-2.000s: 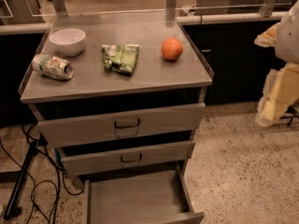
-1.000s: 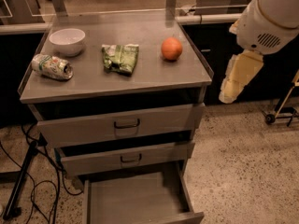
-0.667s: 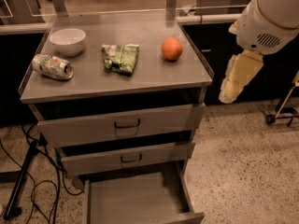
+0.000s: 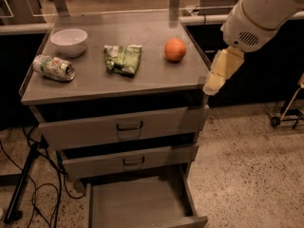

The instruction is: Place green jalapeno chip bag into bottom drawer

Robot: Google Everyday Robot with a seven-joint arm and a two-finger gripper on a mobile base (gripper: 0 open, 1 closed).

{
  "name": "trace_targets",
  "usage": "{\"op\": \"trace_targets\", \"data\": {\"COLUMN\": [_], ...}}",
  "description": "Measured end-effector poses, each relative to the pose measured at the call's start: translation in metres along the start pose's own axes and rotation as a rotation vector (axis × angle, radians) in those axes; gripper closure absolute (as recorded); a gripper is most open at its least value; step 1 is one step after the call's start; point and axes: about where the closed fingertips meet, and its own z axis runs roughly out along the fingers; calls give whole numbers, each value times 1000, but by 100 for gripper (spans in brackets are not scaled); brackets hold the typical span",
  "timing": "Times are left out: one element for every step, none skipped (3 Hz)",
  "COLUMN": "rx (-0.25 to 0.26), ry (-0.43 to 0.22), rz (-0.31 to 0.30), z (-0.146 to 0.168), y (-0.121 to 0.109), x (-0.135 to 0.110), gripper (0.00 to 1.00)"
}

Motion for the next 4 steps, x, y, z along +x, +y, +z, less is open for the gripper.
{"op": "trace_targets", "data": {"rx": [8, 8, 28, 32], "ry": [-35, -36, -78, -125], "rz": [34, 34, 6, -82], "z": [12, 12, 10, 22], "y": [-16, -16, -30, -56], "x": [-7, -7, -17, -53], "gripper": [0, 0, 0, 0]}}
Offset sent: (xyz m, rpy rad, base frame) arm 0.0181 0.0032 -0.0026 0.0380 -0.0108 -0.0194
